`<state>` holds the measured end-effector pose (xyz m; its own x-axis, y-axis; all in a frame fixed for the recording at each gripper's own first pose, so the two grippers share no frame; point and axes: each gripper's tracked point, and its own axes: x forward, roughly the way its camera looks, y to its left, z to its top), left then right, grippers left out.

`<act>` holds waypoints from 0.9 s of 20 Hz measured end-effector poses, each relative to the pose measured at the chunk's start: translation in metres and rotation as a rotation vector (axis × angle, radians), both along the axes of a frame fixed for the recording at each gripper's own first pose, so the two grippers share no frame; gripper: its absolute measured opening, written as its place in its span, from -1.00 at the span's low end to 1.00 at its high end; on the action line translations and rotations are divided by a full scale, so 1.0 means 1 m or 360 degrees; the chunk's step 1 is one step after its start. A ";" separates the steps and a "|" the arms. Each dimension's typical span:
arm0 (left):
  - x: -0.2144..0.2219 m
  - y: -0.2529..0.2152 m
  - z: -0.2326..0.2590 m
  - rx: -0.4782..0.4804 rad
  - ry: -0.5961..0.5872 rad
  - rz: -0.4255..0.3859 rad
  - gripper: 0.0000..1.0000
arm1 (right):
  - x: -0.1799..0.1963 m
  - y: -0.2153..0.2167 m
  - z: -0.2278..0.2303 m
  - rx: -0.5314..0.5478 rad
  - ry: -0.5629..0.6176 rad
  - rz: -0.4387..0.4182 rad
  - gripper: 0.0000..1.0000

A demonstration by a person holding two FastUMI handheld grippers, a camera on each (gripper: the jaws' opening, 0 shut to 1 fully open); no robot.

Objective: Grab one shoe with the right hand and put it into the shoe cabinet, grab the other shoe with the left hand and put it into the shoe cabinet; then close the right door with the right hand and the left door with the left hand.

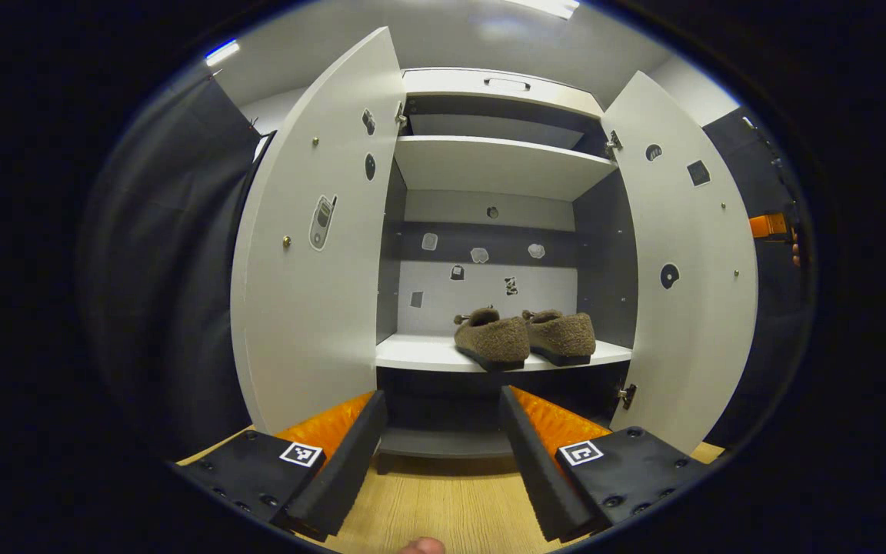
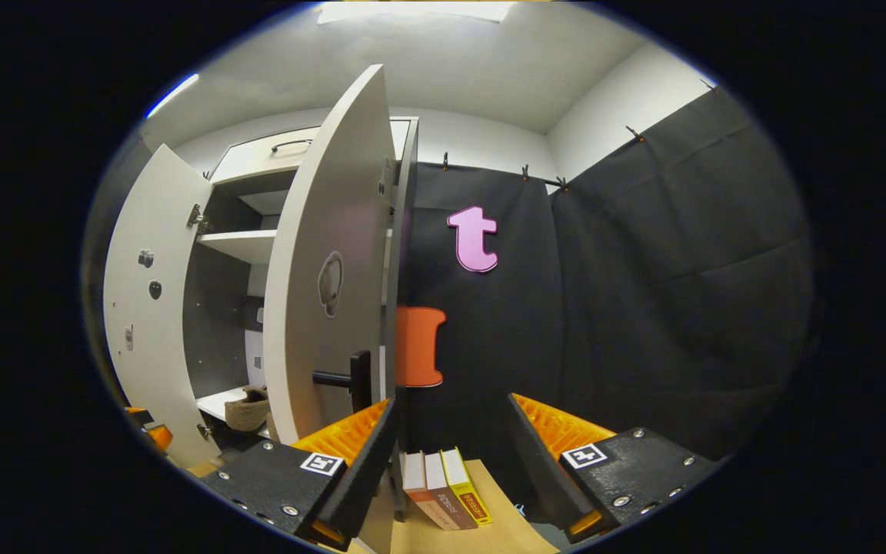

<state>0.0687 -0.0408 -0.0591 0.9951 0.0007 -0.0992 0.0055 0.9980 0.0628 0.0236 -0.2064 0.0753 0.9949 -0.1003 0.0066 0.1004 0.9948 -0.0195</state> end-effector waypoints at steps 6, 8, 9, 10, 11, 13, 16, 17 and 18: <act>0.003 0.001 0.004 0.0017 -0.0011 -0.0006 0.92 | 0.001 0.031 0.002 0.0003 -0.0026 0.0049 0.76; 0.004 0.001 0.006 0.0024 -0.0021 -0.0009 0.92 | 0.001 0.048 0.000 0.0013 -0.0025 0.0110 0.77; 0.004 0.001 0.007 0.0024 -0.0025 -0.0010 0.92 | 0.002 0.058 0.000 0.0023 -0.0024 0.0138 0.77; 0.004 0.001 0.007 0.0022 -0.0027 -0.0012 0.92 | 0.004 0.066 0.000 0.0026 -0.0022 0.0167 0.77; 0.003 0.001 0.007 0.0021 -0.0024 -0.0011 0.92 | 0.006 0.073 -0.001 0.0032 -0.0019 0.0192 0.77; 0.002 0.003 0.007 0.0026 -0.0024 -0.0009 0.92 | 0.009 0.088 -0.002 0.0051 -0.0014 0.0245 0.77; -0.001 0.007 0.008 0.0031 -0.0028 0.0005 0.92 | 0.016 0.108 -0.003 0.0057 -0.0022 0.0329 0.77; -0.002 0.007 0.009 0.0027 -0.0032 0.0007 0.92 | 0.020 0.117 -0.003 0.0062 -0.0030 0.0356 0.77; -0.002 0.008 0.011 0.0023 -0.0034 0.0005 0.87 | 0.024 0.125 -0.005 0.0082 -0.0029 0.0385 0.77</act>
